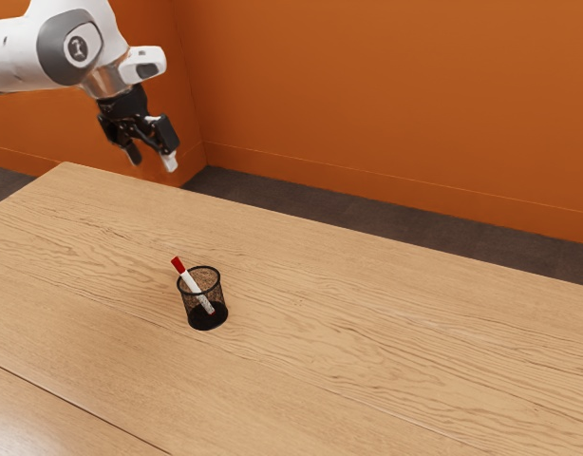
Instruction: Take the marker out of the pen holder and place it to the left of the pen holder.
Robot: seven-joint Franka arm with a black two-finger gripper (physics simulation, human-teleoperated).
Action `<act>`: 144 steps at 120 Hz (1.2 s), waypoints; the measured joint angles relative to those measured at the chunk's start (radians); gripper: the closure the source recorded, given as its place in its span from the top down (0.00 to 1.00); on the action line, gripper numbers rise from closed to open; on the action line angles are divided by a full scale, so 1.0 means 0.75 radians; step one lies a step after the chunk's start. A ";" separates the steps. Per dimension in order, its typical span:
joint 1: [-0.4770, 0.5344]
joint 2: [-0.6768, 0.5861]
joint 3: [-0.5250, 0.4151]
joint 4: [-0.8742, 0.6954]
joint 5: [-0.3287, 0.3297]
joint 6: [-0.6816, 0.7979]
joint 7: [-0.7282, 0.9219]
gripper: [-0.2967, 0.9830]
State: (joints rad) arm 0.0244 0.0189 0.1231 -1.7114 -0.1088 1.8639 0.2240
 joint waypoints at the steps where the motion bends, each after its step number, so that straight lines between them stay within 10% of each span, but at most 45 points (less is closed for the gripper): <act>1: -0.003 -0.001 -0.001 0.002 0.003 -0.006 -0.003 0.73; 47: -0.037 0.073 -0.014 -0.253 0.012 -0.026 -0.123 0.76; 144: 0.067 0.406 -0.001 -0.090 -0.147 0.071 0.001 0.47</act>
State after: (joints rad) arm 0.0749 0.3232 0.1220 -1.7788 -0.2192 1.9173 0.2249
